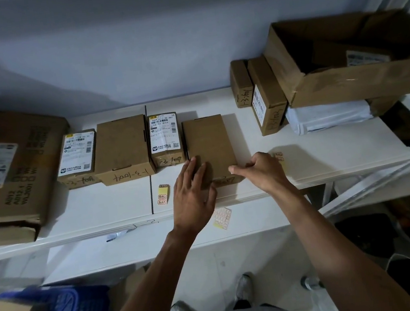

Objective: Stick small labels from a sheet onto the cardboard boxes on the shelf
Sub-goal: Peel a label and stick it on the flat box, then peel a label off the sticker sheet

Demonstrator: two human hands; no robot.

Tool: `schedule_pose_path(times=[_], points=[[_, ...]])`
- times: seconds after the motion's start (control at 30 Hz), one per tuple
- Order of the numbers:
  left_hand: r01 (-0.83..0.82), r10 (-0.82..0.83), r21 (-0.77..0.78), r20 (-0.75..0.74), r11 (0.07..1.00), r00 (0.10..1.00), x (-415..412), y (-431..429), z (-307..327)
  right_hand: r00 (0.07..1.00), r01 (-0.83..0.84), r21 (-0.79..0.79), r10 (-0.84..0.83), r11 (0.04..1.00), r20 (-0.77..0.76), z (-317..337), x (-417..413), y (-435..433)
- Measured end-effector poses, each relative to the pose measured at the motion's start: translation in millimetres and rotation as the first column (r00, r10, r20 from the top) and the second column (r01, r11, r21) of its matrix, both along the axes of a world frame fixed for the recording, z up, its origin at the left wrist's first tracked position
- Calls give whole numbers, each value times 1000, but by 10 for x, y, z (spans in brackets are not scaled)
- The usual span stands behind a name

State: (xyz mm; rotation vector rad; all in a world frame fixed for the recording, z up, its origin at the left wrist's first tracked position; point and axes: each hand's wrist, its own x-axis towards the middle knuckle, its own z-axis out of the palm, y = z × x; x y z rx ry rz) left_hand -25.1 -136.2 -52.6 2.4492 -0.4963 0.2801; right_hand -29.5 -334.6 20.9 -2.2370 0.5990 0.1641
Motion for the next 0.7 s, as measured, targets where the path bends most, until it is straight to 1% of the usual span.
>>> schedule_pose_path(times=[0.07, 0.13, 0.17, 0.23, 0.43, 0.57, 0.7], points=[[13, -13, -12, -11, 1000, 1000, 4, 21, 11, 999, 31, 119, -32, 992, 4, -45, -9, -55], [15, -16, -22, -22, 1000, 1000, 4, 52, 26, 994, 95, 247, -107, 964, 36, -72, -29, -103], [4, -5, -28, -28, 1000, 1000, 4, 71, 29, 988, 124, 283, -144, 951, 51, -84, -38, -126], [-21, 20, -31, -36, 999, 999, 1, 119, 22, 981, 149, 310, -179, 939, 71, -91, -60, -148], [3, -1, 38, -46, 999, 999, -100, 304, 1, 983, 101, 374, -150, 922, 106, -130, -81, -116], [-120, 119, 44, 20, 992, 993, -103, 487, 1, 977, 101, 401, -167, 910, 132, -127, -44, -56], [-263, 262, 42, 33, 964, 964, -54, 726, -7, 963, 72, 407, -170, 910, 210, -83, 9, 26]])
